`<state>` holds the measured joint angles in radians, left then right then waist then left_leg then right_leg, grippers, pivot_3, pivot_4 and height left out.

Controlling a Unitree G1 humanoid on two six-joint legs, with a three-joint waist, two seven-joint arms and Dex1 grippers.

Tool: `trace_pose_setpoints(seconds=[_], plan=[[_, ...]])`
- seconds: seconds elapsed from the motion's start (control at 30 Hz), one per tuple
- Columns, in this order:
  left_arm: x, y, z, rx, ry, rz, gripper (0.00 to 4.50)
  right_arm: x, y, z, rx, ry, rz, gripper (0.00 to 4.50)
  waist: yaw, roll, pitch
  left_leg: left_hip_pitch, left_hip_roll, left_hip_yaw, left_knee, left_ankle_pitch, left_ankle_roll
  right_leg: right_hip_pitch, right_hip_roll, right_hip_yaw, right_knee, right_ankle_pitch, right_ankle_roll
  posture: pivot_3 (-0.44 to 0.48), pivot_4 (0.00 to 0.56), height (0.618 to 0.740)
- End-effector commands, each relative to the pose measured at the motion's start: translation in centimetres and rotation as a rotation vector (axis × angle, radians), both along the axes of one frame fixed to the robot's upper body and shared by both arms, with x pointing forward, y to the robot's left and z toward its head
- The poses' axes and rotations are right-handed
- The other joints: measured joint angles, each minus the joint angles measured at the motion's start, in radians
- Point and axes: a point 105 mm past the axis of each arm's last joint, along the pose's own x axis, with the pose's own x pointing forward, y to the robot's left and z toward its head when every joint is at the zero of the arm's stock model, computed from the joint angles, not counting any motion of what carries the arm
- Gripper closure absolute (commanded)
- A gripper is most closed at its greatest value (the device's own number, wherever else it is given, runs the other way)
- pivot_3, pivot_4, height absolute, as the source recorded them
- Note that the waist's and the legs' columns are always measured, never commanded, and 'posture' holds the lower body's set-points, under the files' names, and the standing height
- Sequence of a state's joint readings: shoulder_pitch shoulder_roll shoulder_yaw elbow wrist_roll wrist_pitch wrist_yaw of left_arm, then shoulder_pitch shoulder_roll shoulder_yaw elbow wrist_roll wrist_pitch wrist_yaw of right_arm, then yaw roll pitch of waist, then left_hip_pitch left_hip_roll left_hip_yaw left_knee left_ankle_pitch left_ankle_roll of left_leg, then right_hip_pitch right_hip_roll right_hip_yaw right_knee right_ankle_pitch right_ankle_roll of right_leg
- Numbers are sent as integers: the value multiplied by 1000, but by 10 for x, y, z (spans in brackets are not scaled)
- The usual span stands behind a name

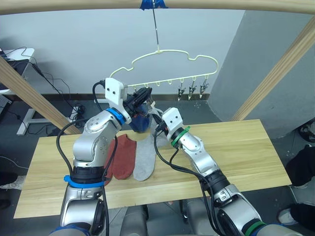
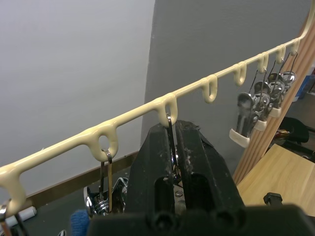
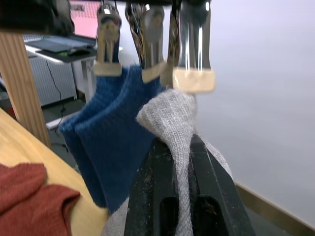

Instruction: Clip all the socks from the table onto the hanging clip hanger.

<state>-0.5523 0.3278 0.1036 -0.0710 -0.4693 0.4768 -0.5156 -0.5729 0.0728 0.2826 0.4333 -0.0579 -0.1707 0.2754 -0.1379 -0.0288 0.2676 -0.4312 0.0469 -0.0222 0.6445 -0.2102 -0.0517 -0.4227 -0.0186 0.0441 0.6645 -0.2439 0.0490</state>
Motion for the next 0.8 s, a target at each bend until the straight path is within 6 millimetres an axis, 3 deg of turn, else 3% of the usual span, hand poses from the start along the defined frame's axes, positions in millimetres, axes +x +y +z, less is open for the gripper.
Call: trace_pose_setpoints(seconds=[0.03, 0.5, 0.73, 0.8], plan=[[-10, -6, 23, -9, -91, -35, 4500, 1, 2, 22, 61, -69, 5, 4474, 0, 0, 0, 0, 0, 0, 0, 0, 0, 0, 0, 0, 0, 0, 0, -190, 259, 740], [-9, -3, 14, -41, -36, -18, 4500, 3, 9, 34, 106, -95, 25, 4474, 0, 0, 0, 0, 0, 0, 0, 0, 0, 0, 0, 0, 0, 0, 0, -188, 257, 740], [-11, -1, 11, -37, -17, -21, 2330, 2, 12, 36, 112, -96, 35, 4500, 0, 0, 0, 0, 0, 0, 0, 0, 0, 0, 0, 0, 0, 0, 0, -185, 253, 740], [-12, 0, 10, -31, -14, -22, 2077, 3, 13, 35, 112, -90, 40, 4500, -1, 0, 0, 0, 0, 0, 0, 0, 0, 0, 0, 0, 0, 0, 0, -185, 251, 740]])
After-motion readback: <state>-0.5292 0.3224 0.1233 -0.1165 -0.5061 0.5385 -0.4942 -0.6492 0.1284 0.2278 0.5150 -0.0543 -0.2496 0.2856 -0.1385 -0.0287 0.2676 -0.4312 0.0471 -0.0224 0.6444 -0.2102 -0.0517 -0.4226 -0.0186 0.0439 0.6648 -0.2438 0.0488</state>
